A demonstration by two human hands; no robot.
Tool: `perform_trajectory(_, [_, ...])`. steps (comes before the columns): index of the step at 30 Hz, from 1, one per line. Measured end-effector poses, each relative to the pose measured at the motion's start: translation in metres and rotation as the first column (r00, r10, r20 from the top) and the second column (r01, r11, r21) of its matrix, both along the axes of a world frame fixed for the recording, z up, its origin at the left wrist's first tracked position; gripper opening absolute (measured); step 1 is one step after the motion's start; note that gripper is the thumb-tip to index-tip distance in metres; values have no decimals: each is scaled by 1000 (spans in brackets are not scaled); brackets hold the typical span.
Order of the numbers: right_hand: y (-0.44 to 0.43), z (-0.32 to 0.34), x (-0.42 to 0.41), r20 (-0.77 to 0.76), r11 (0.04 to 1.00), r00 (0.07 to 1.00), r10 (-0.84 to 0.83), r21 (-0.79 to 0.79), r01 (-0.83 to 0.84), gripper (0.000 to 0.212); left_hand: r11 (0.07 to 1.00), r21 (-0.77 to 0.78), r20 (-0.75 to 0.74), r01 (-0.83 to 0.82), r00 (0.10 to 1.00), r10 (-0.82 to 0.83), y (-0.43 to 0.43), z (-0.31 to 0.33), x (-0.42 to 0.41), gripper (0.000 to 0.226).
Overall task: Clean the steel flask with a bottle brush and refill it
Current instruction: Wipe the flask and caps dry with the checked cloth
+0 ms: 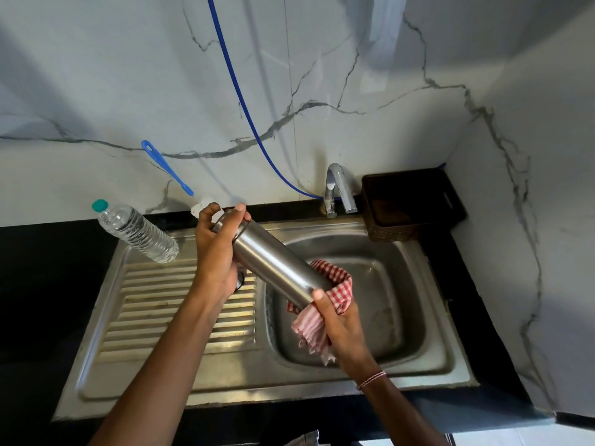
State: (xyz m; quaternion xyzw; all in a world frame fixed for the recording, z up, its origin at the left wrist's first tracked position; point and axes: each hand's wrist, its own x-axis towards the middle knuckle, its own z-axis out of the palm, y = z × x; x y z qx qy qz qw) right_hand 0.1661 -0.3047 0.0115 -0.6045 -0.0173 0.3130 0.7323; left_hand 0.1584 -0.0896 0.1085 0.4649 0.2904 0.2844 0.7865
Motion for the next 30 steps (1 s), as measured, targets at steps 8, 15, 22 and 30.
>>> perform_trajectory(8, [-3,21,11,422,835,806,415,-529,-153,109,996,-77,-102,-38,994,30,1,17,2,43])
perform_trajectory(15, [12,46,15,605,756,519,604,-641,-133,111,985,92,-186,143,975,-124,-7,40,4,48])
perform_trajectory(22, [38,69,27,757,830,403,514,-558,-10,113,940,94,-191,327,933,-305,-37,28,3,61])
perform_trajectory(30, [47,77,39,725,801,422,544,-599,-3,111,946,103,-249,308,928,-275,-43,25,1,76])
